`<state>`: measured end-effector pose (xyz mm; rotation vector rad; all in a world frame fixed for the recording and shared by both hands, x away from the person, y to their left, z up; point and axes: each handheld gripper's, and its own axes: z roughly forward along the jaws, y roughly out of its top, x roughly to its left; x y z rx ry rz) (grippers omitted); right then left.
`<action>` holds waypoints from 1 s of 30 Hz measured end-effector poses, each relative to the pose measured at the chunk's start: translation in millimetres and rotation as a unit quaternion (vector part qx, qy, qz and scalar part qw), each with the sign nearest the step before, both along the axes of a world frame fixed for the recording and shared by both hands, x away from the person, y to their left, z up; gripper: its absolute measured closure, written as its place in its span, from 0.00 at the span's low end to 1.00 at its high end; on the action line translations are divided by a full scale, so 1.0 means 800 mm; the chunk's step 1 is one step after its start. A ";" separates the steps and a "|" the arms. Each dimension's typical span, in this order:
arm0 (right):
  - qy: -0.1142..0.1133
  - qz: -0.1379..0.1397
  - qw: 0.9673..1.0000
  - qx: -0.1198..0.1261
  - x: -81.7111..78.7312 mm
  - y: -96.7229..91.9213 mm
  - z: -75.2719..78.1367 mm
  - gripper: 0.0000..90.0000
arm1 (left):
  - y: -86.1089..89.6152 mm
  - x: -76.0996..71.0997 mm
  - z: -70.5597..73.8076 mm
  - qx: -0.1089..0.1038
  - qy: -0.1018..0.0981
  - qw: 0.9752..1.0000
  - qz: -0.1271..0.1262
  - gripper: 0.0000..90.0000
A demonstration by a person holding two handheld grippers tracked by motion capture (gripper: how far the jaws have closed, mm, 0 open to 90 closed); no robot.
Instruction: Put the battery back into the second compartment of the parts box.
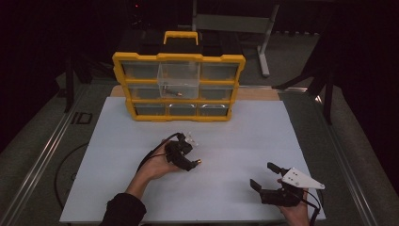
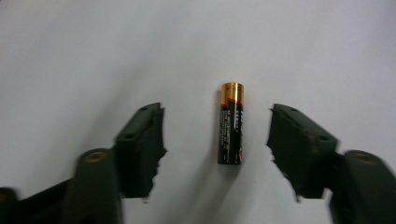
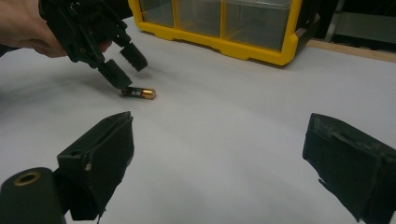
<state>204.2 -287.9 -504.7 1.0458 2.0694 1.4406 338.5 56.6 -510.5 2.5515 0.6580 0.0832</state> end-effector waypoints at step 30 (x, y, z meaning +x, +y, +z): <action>0.000 0.002 1.000 0.000 0.001 0.000 -0.001 0.09 | 0.011 0.000 0.001 0.007 0.012 1.000 -0.025 0.87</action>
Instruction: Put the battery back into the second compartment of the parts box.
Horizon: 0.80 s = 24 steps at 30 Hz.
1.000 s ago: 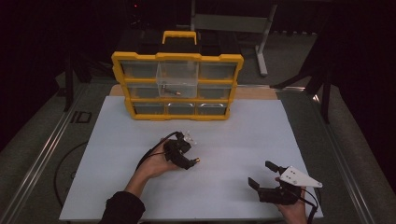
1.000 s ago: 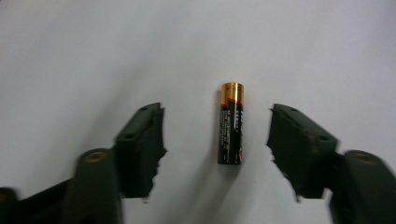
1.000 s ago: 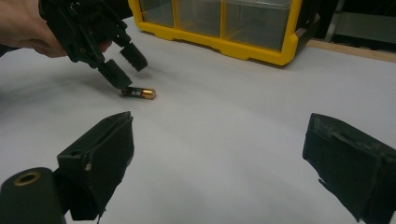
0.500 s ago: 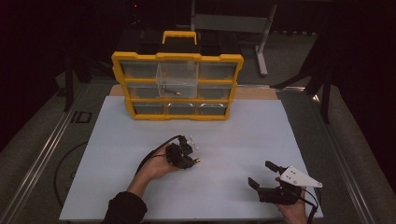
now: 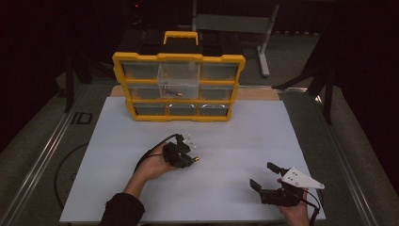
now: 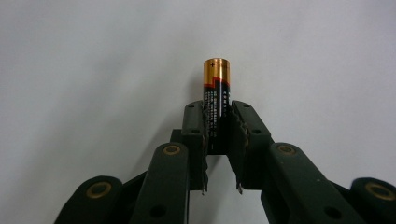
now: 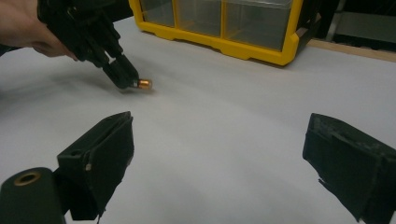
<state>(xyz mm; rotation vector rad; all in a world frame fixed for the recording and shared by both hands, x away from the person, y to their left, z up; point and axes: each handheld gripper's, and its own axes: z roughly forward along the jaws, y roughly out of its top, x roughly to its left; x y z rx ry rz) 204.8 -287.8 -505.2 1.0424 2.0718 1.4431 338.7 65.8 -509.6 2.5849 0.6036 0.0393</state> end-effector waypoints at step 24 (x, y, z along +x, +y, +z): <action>-0.001 -0.002 1.000 0.001 0.000 -0.001 0.000 0.09 | 0.050 0.009 0.082 -0.062 -0.025 0.997 0.027 0.87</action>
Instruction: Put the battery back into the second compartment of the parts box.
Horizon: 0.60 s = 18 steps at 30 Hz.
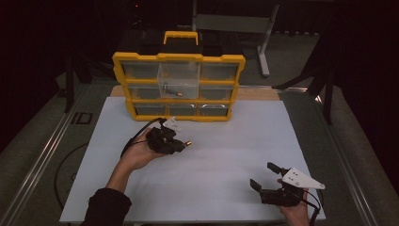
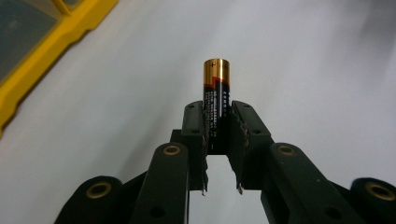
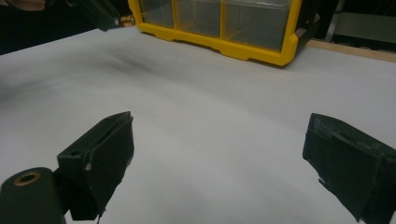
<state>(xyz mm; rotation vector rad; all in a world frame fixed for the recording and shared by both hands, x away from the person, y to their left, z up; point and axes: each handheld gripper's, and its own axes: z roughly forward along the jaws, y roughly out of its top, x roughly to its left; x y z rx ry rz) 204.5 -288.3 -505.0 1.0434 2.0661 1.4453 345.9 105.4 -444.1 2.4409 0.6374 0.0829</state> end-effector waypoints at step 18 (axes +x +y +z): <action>0.002 -0.001 1.000 0.002 0.000 -0.001 0.000 0.09 | 0.025 0.008 0.076 -0.031 -0.027 0.999 0.000 0.87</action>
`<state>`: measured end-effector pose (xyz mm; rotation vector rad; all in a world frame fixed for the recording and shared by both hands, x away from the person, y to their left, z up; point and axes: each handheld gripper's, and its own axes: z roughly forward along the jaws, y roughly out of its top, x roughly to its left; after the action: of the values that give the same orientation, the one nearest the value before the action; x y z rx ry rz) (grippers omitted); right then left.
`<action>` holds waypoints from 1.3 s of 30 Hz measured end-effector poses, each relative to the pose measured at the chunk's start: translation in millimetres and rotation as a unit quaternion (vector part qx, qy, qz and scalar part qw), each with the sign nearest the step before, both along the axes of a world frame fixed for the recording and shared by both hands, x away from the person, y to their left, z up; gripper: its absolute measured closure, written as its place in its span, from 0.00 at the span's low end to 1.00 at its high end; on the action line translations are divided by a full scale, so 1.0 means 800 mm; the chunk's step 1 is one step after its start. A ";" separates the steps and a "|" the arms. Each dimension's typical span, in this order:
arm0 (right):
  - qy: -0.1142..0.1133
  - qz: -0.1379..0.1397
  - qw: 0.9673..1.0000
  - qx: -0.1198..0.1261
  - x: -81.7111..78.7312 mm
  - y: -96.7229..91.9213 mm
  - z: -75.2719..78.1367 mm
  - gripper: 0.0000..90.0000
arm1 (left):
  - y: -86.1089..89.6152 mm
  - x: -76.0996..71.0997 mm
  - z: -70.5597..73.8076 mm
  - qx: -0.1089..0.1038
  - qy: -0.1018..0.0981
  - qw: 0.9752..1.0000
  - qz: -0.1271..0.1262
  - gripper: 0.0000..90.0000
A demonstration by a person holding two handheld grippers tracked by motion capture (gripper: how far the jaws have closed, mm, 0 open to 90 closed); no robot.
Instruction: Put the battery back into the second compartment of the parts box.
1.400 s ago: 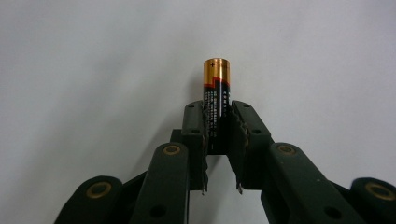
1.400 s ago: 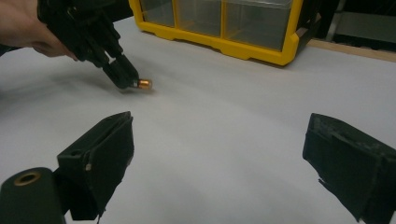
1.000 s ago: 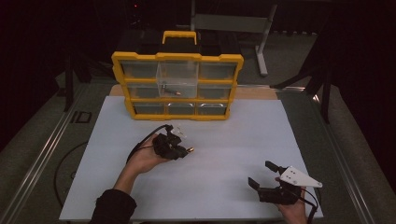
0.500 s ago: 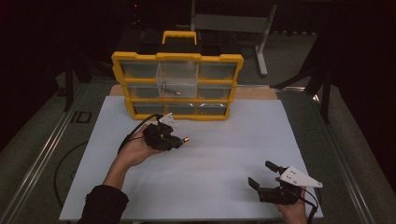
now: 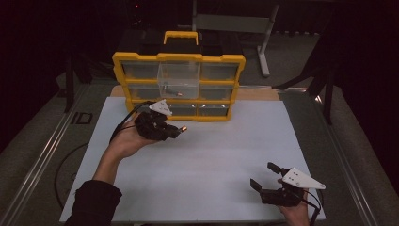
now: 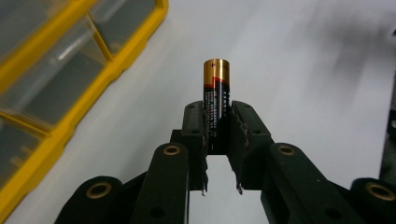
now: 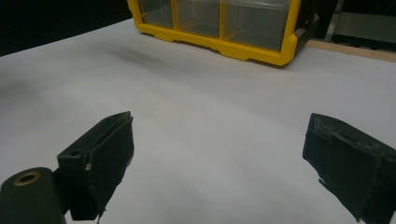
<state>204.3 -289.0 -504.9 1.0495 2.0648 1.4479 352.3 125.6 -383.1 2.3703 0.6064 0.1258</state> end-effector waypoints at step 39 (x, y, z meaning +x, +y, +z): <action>0.005 0.003 1.000 0.003 0.001 0.002 -0.001 0.09 | 0.030 0.057 0.155 -0.024 -0.043 0.996 0.068 0.87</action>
<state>205.0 -287.8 -505.8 1.0553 2.0741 1.4546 398.2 149.7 -258.7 2.2648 0.7201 0.2699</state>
